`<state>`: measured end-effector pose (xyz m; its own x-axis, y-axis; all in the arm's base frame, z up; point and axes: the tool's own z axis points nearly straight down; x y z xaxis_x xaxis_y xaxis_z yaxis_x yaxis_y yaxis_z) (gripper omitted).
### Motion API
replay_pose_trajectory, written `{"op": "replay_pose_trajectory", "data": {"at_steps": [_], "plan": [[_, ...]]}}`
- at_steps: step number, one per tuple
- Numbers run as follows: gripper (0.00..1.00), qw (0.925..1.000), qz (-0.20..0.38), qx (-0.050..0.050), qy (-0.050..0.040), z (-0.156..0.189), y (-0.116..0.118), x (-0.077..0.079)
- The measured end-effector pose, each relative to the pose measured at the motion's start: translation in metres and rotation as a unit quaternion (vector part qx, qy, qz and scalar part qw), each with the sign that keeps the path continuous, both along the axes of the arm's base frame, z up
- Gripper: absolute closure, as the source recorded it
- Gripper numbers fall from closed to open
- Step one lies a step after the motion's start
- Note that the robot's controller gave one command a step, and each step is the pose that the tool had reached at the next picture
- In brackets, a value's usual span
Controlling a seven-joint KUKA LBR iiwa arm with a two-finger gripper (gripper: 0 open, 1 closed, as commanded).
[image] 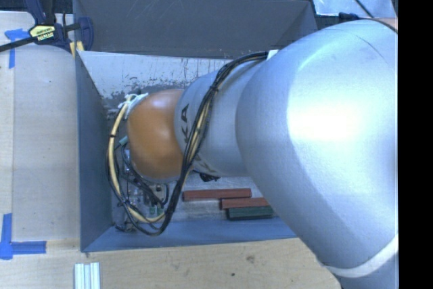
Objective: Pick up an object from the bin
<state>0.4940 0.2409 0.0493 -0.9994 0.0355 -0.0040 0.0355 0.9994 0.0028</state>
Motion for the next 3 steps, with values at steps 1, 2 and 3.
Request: {"op": "replay_pose_trajectory", "data": {"at_steps": [1, 2, 3], "plan": [[1.00, 0.9931, -0.117, -0.001, 0.0003, 0.021, -0.067, 0.069], [0.00, 0.9931, -0.117, 0.000, 0.0010, 0.021, -0.066, 0.068], [0.00, 0.9943, -0.107, 0.001, 0.0041, 0.025, -0.080, 0.078]]}}
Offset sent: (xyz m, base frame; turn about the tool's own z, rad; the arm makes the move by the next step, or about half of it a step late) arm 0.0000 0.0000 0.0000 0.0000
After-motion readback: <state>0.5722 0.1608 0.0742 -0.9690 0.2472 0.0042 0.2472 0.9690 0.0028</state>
